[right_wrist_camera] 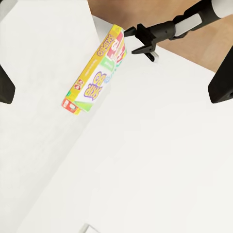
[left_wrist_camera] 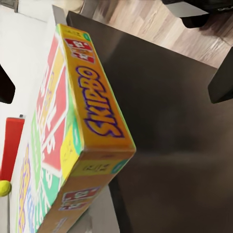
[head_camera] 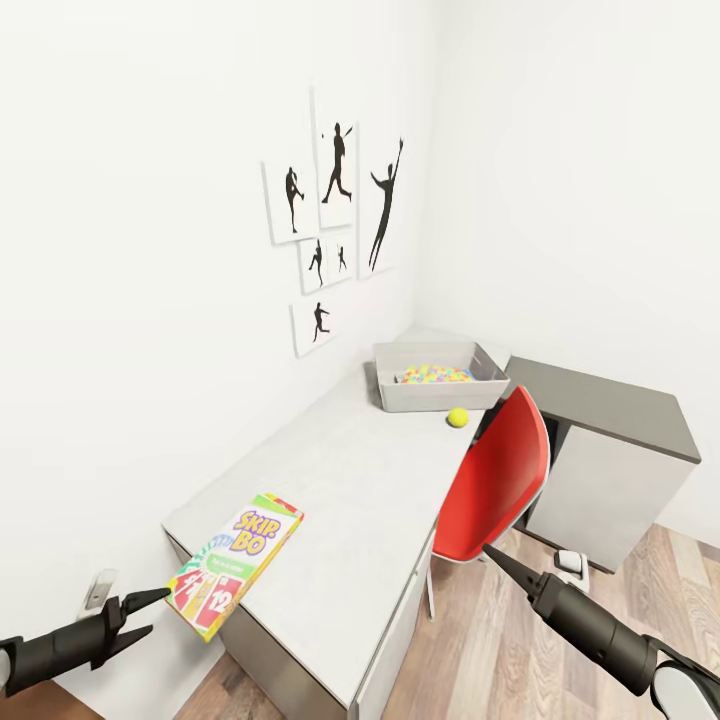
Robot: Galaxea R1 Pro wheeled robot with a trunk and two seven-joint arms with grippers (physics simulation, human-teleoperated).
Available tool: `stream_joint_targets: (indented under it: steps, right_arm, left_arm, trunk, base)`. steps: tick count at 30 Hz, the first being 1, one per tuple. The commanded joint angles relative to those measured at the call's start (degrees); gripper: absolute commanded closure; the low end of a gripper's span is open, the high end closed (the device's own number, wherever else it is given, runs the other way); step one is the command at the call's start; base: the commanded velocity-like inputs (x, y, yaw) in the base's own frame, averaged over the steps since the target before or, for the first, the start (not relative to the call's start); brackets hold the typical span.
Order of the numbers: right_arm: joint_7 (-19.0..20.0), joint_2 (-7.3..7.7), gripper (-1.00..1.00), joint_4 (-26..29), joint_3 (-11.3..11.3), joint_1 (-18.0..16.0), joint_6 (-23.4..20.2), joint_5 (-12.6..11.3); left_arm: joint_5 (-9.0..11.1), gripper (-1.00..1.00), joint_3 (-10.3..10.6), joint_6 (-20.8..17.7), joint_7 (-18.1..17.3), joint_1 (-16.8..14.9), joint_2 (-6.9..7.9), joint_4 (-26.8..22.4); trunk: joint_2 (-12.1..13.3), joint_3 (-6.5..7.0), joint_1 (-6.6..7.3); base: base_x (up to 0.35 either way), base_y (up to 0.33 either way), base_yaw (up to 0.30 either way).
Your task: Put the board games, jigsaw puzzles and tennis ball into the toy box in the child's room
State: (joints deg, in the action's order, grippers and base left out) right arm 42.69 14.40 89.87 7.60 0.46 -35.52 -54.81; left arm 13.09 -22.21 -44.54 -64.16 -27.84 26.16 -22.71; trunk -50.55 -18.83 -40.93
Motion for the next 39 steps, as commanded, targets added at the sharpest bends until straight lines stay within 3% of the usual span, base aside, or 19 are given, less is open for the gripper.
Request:
stream_joint_targets:
  steps: [1, 11, 15, 20, 39]
  right_arm:
    - [-0.1, 0.01, -1.00, 0.0, 0.0, 0.0, -0.4, -0.4]
    - [-0.1, 0.01, -1.00, 0.0, 0.0, 0.0, -0.4, -0.4]
    - [-0.1, 0.01, -1.00, 0.0, 0.0, 0.0, -0.4, -0.4]
    - [-0.1, 0.01, -1.00, 0.0, 0.0, 0.0, -0.4, -0.4]
    - [-0.1, -0.20, -1.00, 0.0, 0.0, 0.0, -0.3, -0.3]
  left_arm:
    - [0.0, -1.00, -0.1, -0.4, -0.1, 0.0, -0.41, 0.1]
    - [-0.4, -1.00, 0.0, 0.0, -0.1, 0.0, -1.82, 0.1]
    - [-0.5, -1.00, 0.1, 0.1, -0.1, 0.0, -2.27, 0.1]
    - [-0.5, -1.00, 0.2, 0.2, -0.2, -0.1, -2.74, 0.0]
    - [-0.5, -1.00, 0.3, 2.1, -0.3, 0.0, -3.22, -0.5]
  trunk:
    - [0.0, -0.06, -0.01]
    - [0.0, -0.06, -0.01]
    - [-1.7, -0.78, -0.89]
    - [-1.7, -0.78, -0.89]
    - [-1.7, -0.78, -0.89]
  base:
    - [0.000, 0.000, 0.000]
    - [0.000, 0.000, 0.000]
    - [0.000, 0.000, 0.000]
    - [0.000, 0.000, 0.000]
    - [0.000, 0.000, 0.000]
